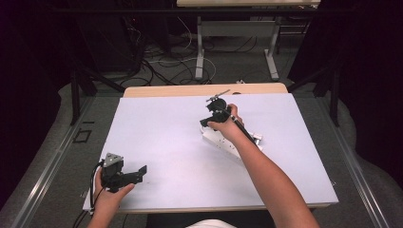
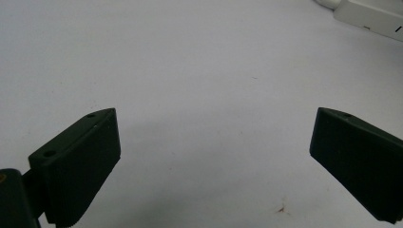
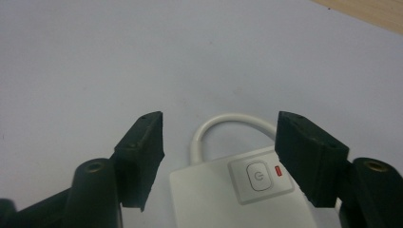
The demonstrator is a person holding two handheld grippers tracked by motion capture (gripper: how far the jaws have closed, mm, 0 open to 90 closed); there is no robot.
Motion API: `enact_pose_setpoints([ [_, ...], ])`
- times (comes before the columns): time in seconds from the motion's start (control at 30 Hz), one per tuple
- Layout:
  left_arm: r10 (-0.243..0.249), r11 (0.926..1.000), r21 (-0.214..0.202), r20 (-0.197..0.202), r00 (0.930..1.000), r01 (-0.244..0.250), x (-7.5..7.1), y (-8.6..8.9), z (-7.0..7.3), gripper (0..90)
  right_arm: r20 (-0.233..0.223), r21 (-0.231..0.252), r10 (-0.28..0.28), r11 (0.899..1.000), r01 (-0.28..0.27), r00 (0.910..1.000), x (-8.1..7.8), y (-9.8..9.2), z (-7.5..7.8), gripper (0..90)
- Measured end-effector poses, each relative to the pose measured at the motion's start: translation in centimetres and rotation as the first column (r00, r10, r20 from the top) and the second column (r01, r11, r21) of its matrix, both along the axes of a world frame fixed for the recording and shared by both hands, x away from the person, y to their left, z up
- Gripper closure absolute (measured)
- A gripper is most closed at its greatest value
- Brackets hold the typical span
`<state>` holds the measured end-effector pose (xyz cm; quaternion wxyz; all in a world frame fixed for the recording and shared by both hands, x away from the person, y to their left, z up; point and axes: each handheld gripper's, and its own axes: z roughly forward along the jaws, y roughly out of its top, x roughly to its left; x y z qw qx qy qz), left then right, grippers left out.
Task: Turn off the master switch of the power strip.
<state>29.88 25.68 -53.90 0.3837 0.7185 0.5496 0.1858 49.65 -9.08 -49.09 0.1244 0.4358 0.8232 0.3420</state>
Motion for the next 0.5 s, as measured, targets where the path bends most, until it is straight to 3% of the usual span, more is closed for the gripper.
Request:
enact_pose_setpoints([
  [0.1,0.001,1.0000,0.000,0.000,1.0000,-0.001,0.0,0.0,0.0,2.9,0.001,-0.001,-0.006,1.000,0.006,1.0000,0.0,-0.2,0.1,24.0],
  [0.17,0.001,1.0000,0.001,0.001,1.0000,-0.001,0.0,0.0,0.0,2.9,0.007,-0.001,-0.029,1.000,0.029,0.9995,-0.1,-0.2,0.3,15.7],
  [0.27,-0.001,1.0000,0.003,0.005,1.0000,0.001,0.0,0.0,0.1,2.9,0.053,0.000,-0.058,0.998,0.058,0.9969,-0.1,-0.5,0.5,12.3],
  [0.3,-0.001,1.0000,0.004,0.002,1.0000,0.001,0.0,0.0,0.1,2.9,0.078,-0.007,-0.048,0.999,0.049,0.9958,0.0,-0.7,0.6,7.7],
  [0.37,0.003,1.0000,0.001,0.006,1.0000,-0.003,0.0,0.0,0.0,2.9,0.079,-0.005,-0.035,0.999,0.036,0.9962,0.0,-0.8,0.8,0.0],
  [0.5,0.000,1.0000,0.004,0.004,1.0000,0.000,0.0,0.1,0.1,2.9,0.081,0.023,-0.036,0.999,0.034,0.9961,-0.4,-0.9,1.3,0.0],
])
